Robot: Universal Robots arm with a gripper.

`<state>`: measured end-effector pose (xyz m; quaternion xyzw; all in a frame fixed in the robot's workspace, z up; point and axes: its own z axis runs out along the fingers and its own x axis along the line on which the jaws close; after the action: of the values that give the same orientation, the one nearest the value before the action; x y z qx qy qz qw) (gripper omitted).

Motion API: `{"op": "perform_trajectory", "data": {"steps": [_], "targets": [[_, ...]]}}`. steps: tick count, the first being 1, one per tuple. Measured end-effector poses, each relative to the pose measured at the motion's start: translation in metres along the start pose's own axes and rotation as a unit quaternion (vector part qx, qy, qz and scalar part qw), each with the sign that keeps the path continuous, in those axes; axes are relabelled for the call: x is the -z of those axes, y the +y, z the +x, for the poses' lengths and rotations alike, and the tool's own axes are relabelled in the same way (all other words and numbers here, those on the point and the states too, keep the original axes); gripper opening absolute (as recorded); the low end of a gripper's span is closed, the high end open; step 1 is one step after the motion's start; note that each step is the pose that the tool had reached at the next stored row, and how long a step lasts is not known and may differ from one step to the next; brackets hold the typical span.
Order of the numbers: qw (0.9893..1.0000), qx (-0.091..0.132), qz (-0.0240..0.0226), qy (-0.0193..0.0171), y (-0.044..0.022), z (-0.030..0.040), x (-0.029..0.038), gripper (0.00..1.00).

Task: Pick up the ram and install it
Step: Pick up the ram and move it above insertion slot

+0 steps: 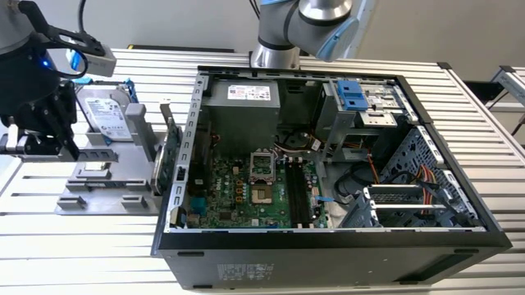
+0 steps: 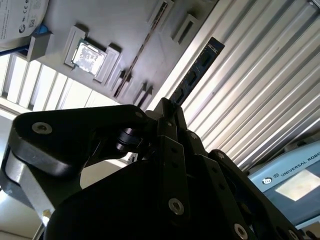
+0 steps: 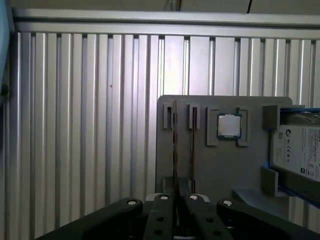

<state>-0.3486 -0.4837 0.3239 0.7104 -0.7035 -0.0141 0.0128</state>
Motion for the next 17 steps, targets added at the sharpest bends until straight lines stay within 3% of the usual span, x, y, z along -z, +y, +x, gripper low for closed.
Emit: {"op": "perform_trajectory", "data": {"steps": [7, 17], "targets": [[1.0, -0.001, 0.0, 0.0, 0.0002, 0.0, 0.0046, 0.0], [1.0, -0.002, 0.0, -0.0001, 0.0006, 0.0, 0.0161, 0.0]]}}
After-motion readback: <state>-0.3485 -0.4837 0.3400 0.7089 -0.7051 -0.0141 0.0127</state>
